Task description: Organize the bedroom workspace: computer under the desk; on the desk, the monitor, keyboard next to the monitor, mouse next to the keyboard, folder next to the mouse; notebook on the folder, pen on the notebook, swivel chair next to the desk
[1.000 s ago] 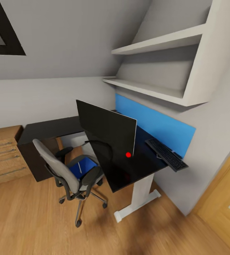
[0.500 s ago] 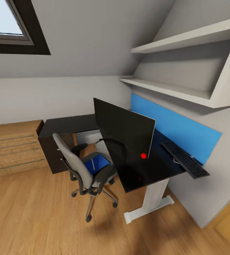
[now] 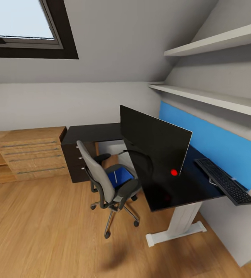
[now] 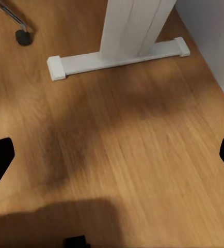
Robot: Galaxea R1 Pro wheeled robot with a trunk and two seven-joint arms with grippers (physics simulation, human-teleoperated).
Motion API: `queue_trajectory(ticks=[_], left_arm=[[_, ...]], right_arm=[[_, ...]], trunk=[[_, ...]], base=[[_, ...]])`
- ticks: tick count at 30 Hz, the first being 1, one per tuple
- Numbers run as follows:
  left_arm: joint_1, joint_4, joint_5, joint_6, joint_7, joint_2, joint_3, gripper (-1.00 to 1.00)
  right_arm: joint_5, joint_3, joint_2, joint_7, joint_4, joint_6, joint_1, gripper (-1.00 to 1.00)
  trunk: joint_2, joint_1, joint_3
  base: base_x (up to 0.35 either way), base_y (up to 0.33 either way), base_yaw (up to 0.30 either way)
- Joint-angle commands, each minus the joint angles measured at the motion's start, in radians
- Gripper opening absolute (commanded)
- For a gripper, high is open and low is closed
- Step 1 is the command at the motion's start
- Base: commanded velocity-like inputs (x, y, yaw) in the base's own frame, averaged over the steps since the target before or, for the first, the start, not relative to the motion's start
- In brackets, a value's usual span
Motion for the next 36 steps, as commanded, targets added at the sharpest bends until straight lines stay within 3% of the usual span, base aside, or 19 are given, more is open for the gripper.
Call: queue_trajectory(ticks=[1,5,8,26,30,32,33,36], left_arm=[[-0.001,0.0,0.004,0.003,0.004,0.0,-0.003,1.0],[-0.002,-0.001,0.005,0.021,0.001,0.001,-0.003,1.0],[-0.002,-0.002,0.006,0.018,-0.001,0.0,-0.003,1.0],[-0.001,-0.024,-0.001,0.012,-0.005,-0.009,-0.012,1.0],[-0.001,-0.025,-0.005,0.011,-0.005,-0.008,-0.016,1.0],[-0.001,-0.025,-0.016,0.011,-0.005,-0.007,-0.031,1.0],[-0.001,-0.023,-0.043,0.011,-0.005,-0.004,-0.061,1.0],[-0.001,-0.018,-0.062,0.011,-0.004,-0.003,-0.076,1.0]], right_arm=[[0.002,0.002,-0.004,-0.005,-0.002,0.022,-0.007,1.0],[-0.001,0.002,-0.034,-0.004,-0.007,0.143,-0.049,1.0],[0.0,0.002,-0.037,-0.003,-0.006,0.164,-0.058,1.0],[0.006,0.007,-0.033,-0.001,-0.002,0.17,-0.06,1.0],[0.006,0.007,-0.033,-0.001,-0.001,0.169,-0.06,1.0],[0.006,0.007,-0.033,-0.001,-0.001,0.168,-0.06,1.0],[0.006,0.008,-0.033,0.0,-0.001,0.168,-0.06,1.0],[0.006,0.008,-0.034,0.0,-0.001,0.168,-0.06,1.0]], trunk=[[-0.008,0.004,-0.005],[-0.036,0.019,-0.017],[-0.057,0.031,-0.026],[-0.183,0.1,-0.083],[-0.183,0.1,-0.083],[-0.183,0.1,-0.083],[-0.183,0.1,-0.083],[-0.183,0.1,-0.083]], base=[[0.0,0.0,0.281],[0.0,0.0,0.282],[0.0,0.0,0.283],[0.0,0.0,0.284],[0.0,0.0,0.248],[0.0,0.0,0.21],[0.0,0.0,0.177],[0.0,0.0,0.121]])
